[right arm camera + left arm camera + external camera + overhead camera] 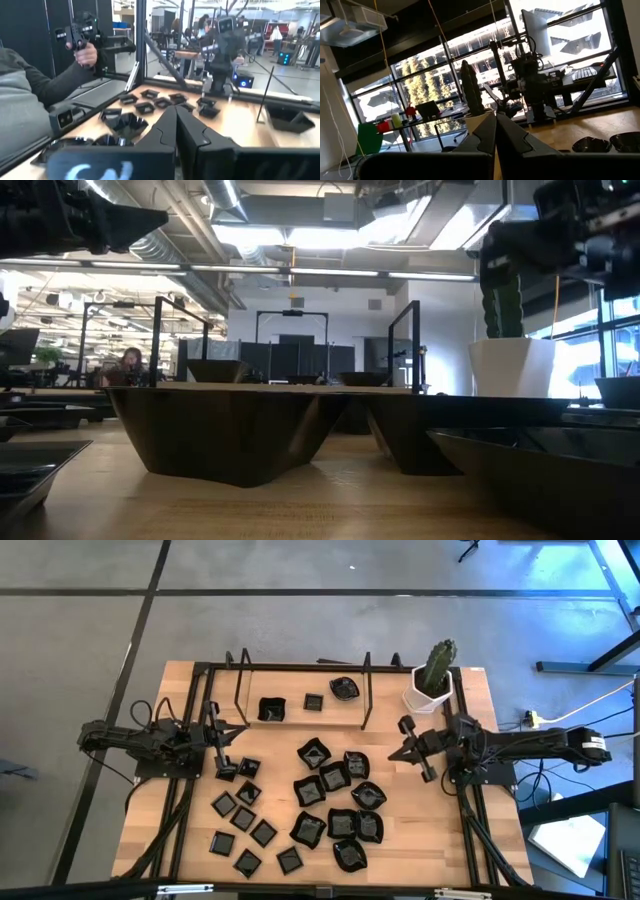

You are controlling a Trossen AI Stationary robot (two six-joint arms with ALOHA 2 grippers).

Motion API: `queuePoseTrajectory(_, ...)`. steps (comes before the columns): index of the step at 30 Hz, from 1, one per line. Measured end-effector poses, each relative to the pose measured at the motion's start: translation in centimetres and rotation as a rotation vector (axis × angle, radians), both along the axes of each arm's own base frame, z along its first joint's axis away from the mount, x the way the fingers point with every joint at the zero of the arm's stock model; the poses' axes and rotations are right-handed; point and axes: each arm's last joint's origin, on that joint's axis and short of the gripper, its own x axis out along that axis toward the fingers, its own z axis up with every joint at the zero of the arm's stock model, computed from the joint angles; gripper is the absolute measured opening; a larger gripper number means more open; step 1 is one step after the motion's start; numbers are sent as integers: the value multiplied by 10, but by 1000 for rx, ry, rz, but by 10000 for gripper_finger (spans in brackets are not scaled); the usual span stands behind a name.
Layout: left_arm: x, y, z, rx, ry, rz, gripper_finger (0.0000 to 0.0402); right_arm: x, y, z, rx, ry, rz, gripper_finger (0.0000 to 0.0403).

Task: Pick & Place Mini shaped plates
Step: Stack the distorted square plate on top of the distorted square plate on the shelf

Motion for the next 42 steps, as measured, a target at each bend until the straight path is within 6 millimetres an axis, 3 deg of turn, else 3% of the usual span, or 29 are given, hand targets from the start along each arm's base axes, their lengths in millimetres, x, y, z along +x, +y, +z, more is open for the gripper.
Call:
queuePoseTrajectory(4, 0, 0, 0, -36, -10, -11, 6, -5, 1, -17, 6, 24, 3, 3)
queuePoseTrajectory(25, -1, 1, 3, -81, -48, 1, 7, -3, -1, -19, 23, 51, -70, 21)
queuePoseTrajectory(31, -2, -2, 15, -161, -120, -126, 8, -2, -2, -21, 24, 69, -70, 22)
queuePoseTrajectory(36, 5, -1, 10, -144, -48, -76, 5, -2, -1, -20, 16, 60, -63, 22)
queuePoseTrajectory(42, 18, -8, 25, -107, 14, -234, 2, -2, -1, -20, -10, 51, -63, 22)
